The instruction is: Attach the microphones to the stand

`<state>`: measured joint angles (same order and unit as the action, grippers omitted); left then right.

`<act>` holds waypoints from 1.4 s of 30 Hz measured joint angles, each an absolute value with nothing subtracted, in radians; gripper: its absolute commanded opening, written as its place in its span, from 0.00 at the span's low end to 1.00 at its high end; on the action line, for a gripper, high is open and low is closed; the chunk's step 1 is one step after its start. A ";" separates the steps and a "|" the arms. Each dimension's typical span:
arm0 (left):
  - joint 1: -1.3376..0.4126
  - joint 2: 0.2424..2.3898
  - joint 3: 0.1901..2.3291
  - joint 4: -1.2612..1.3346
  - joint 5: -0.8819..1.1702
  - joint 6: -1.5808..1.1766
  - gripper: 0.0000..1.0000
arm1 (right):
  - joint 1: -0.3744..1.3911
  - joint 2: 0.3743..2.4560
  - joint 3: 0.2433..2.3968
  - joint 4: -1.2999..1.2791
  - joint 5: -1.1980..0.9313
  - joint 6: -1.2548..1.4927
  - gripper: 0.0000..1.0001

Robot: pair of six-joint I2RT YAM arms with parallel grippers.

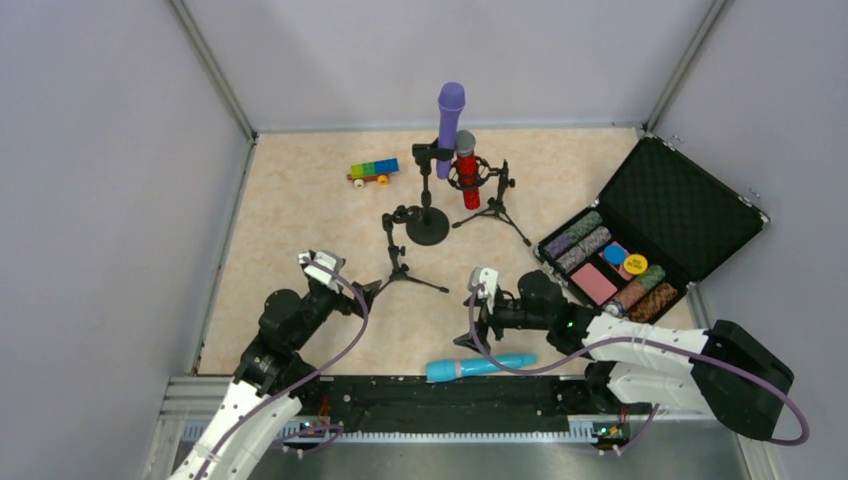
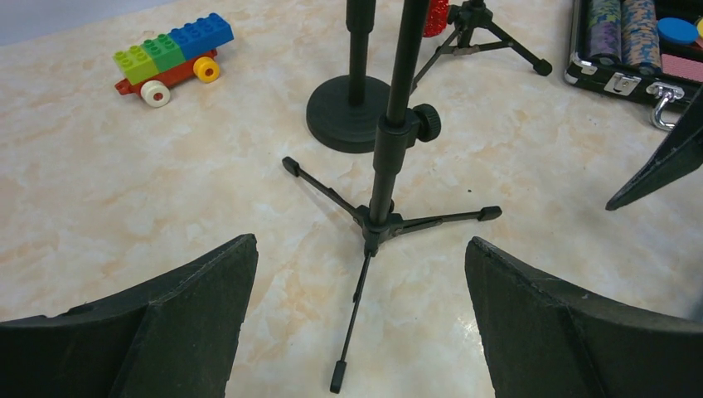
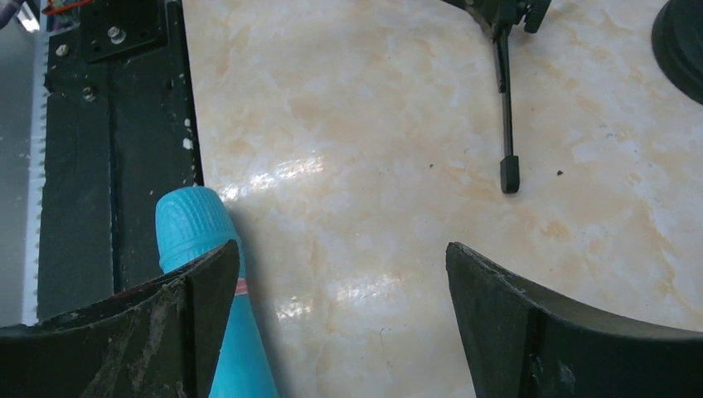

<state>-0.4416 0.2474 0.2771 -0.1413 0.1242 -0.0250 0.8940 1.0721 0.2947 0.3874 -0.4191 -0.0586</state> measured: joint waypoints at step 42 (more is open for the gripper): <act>-0.442 0.267 0.272 -0.134 0.070 -0.022 0.99 | 1.121 1.372 0.468 0.163 -0.172 -0.218 0.74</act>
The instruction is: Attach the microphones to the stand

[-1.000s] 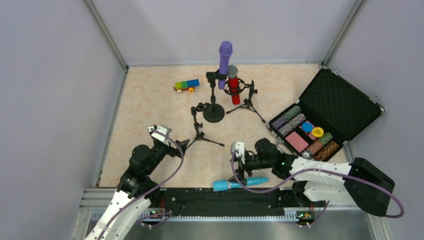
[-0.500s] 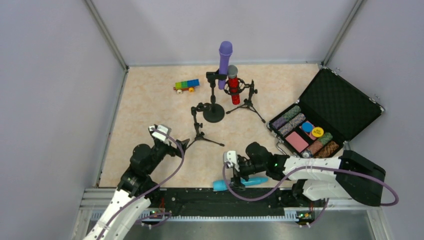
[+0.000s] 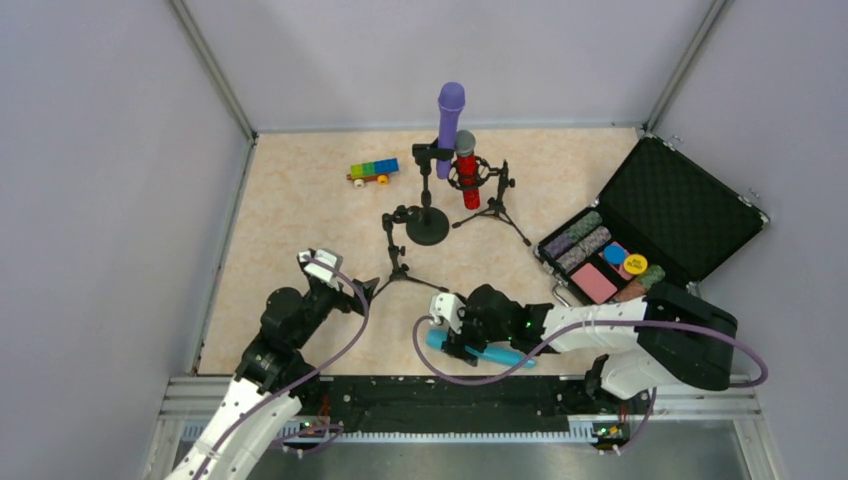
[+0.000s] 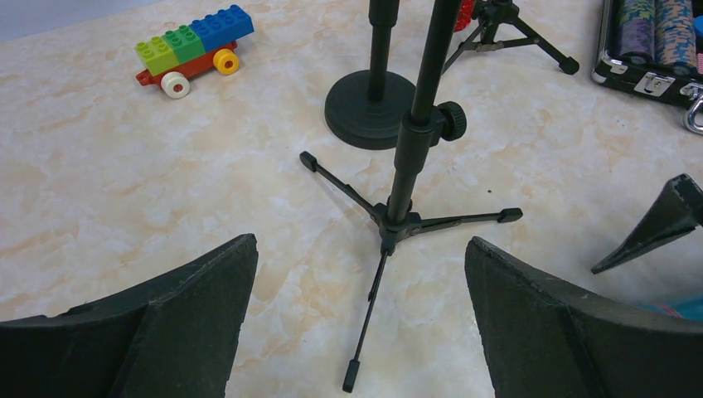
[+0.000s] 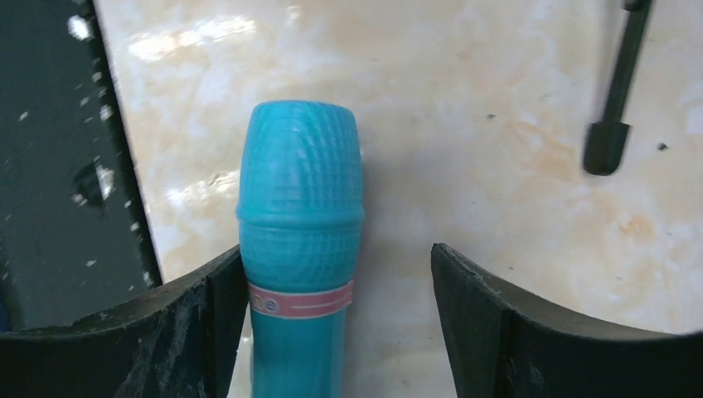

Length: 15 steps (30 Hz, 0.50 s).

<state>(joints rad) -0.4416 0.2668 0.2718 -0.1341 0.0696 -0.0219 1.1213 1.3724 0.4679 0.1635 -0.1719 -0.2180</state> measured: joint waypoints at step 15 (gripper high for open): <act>-0.442 0.267 0.267 -0.128 0.070 -0.019 0.99 | 1.121 1.568 0.696 0.074 0.194 0.000 0.30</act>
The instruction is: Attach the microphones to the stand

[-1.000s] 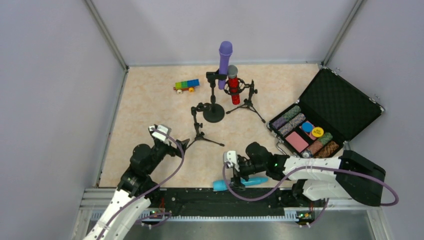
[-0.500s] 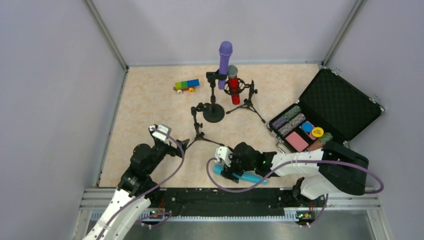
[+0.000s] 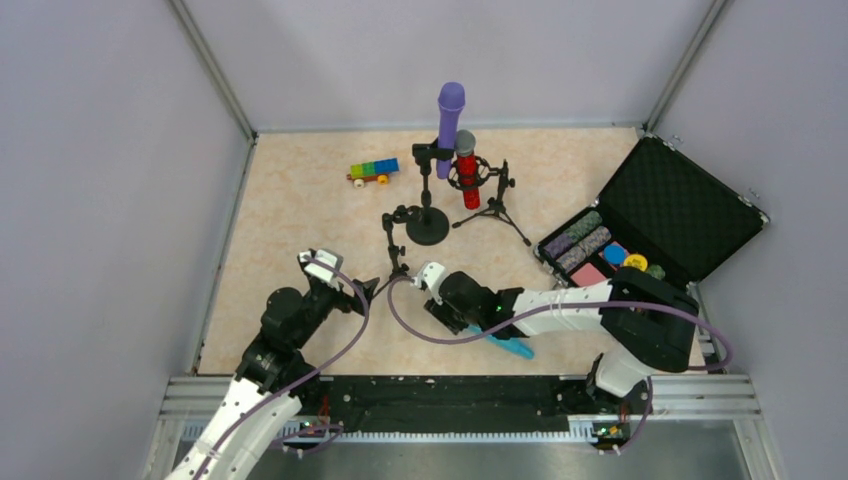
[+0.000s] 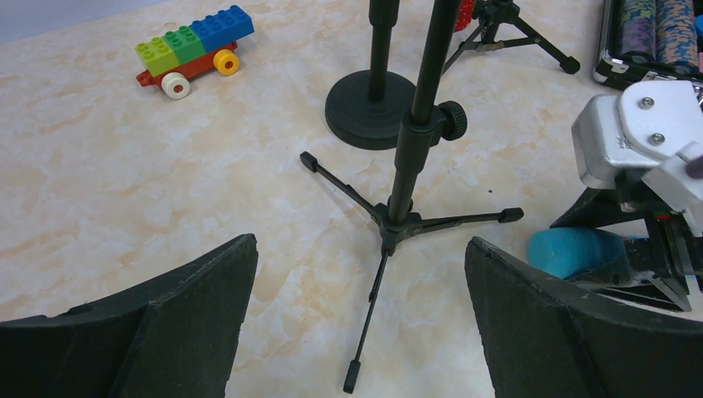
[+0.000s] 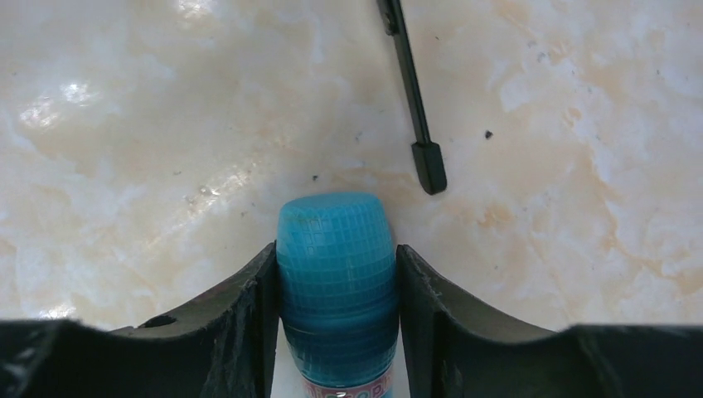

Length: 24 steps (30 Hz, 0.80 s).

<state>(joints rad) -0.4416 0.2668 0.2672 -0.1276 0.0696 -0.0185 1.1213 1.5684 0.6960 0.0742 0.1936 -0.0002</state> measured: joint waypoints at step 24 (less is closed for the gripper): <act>-0.442 0.267 0.267 -0.128 0.070 -0.016 0.99 | 1.072 1.506 0.759 -0.079 0.308 0.106 0.83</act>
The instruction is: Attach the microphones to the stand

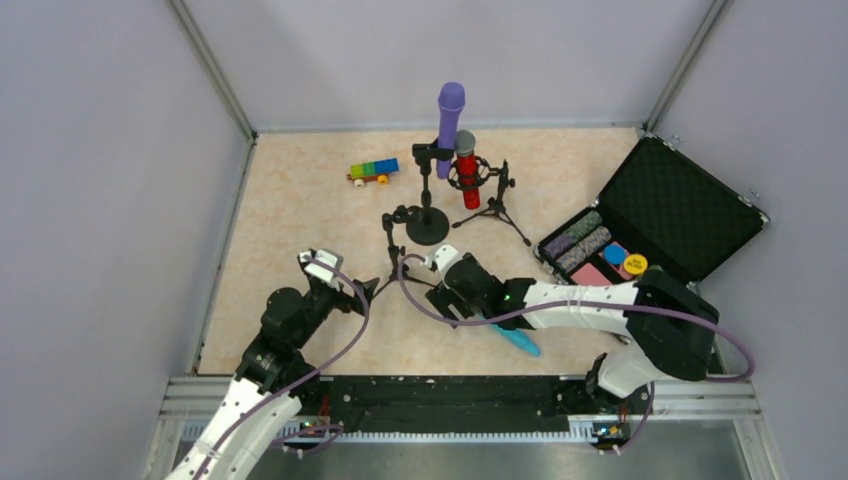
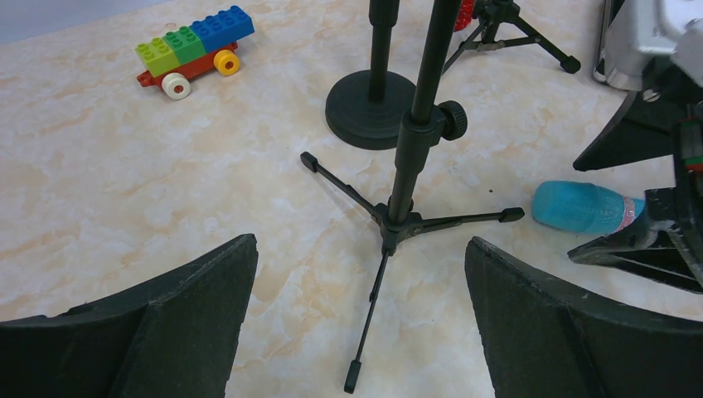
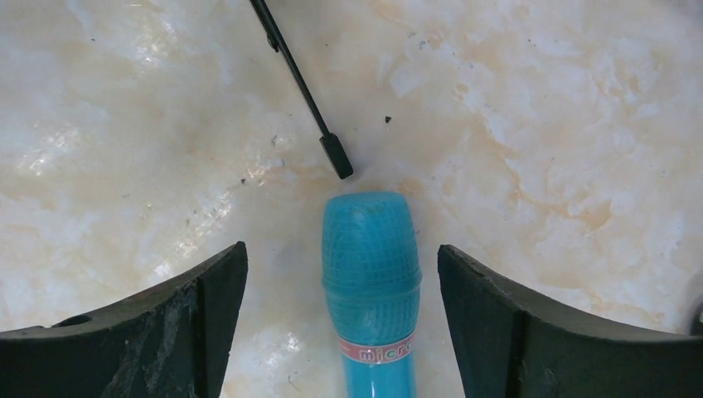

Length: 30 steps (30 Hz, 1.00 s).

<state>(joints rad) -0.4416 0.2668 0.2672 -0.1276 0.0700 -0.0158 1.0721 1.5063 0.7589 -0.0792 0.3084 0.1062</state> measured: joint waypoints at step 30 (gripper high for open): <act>-0.442 0.253 0.267 -0.128 0.070 -0.016 0.99 | 1.039 1.519 0.805 -0.434 0.221 0.153 0.23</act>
